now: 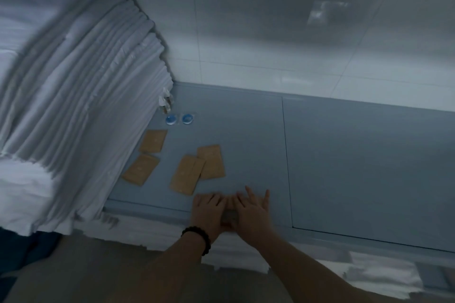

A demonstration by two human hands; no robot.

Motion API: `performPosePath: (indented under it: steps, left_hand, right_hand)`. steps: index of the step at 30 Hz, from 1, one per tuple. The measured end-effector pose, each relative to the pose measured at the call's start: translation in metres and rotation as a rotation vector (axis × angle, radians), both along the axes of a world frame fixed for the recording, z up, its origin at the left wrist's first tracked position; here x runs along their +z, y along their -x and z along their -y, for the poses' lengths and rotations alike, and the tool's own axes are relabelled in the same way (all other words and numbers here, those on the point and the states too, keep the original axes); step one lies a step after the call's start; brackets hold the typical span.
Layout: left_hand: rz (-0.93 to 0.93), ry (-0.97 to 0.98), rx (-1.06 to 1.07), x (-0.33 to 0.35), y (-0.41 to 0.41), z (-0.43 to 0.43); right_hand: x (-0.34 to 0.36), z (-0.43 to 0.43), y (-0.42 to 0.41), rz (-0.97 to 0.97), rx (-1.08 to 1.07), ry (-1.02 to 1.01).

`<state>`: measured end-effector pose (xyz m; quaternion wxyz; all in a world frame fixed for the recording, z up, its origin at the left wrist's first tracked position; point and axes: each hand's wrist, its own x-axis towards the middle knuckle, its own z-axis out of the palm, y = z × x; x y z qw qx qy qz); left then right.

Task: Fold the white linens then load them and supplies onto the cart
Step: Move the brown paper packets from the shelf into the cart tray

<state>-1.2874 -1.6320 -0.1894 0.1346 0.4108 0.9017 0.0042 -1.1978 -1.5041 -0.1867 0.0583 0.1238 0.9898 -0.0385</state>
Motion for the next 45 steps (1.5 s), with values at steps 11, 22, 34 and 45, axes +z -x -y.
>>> performPosePath:
  steps: [11, 22, 34, 45]
  left_hand:
    - [-0.129, -0.059, -0.010, 0.007, -0.021, 0.016]
    - [-0.262, -0.130, -0.077, 0.033, -0.029, 0.039]
    - [-0.510, -0.317, 0.366, 0.089, -0.053, 0.070]
    - [-0.733, -0.257, 0.870, 0.150, -0.151, 0.088]
  right_hand:
    - [0.011, 0.020, -0.025, 0.048, -0.027, -0.011]
    - [0.029, 0.035, -0.030, -0.193, -0.064, -0.084]
    - [0.078, 0.043, -0.001, -0.626, 0.239, -0.002]
    - [0.144, 0.068, -0.022, -0.762, 0.658, 0.187]
